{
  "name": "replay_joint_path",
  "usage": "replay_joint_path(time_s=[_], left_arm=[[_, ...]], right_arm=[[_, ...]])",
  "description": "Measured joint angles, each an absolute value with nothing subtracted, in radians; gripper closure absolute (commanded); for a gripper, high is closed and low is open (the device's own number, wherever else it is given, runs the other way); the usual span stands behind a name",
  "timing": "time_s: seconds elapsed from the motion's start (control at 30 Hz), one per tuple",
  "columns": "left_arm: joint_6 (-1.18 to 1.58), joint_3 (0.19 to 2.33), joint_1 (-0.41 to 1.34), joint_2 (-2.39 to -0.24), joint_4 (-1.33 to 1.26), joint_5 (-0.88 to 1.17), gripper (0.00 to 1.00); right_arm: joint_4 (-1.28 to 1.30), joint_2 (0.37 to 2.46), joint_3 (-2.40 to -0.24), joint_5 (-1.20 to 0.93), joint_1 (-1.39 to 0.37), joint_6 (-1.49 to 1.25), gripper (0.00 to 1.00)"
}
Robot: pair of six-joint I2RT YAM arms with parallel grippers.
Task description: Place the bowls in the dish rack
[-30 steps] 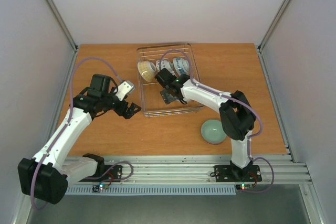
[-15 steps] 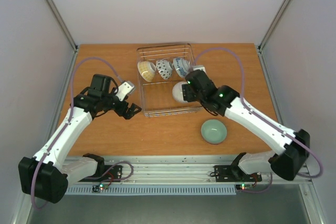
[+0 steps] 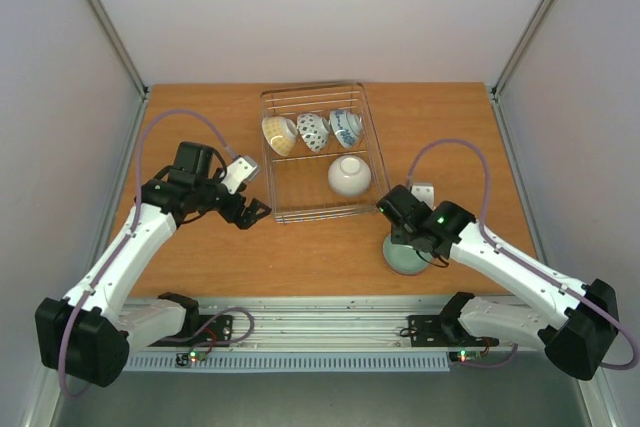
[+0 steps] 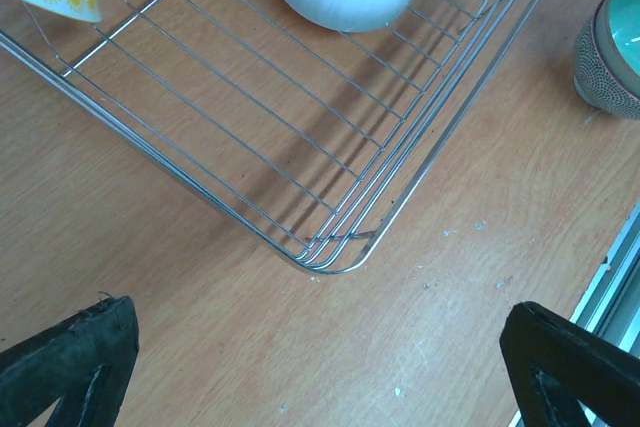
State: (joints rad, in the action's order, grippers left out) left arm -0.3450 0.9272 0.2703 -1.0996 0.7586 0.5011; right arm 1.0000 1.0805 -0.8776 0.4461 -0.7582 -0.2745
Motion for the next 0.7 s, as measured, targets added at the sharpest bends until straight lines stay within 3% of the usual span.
replay_joint_path(time_s=[0.53,0.6,0.7], left_arm=[[-0.348,0.927,0.276,-1.112,0.767,0.519,0.01],[-0.348,0.927,0.277,-1.117,0.768,0.521,0.01],[-0.348,0.927,0.278,-1.124,0.768,0.522,0.01]], right_arm=[[1.141,1.095,-0.709,0.461,-0.758,-0.557,0.62],[1.145,1.095,-0.696,0.460,-0.758,-0.575,0.67],[1.145,1.092,-0.675,0.459,-0.758,-0.591,0.85]])
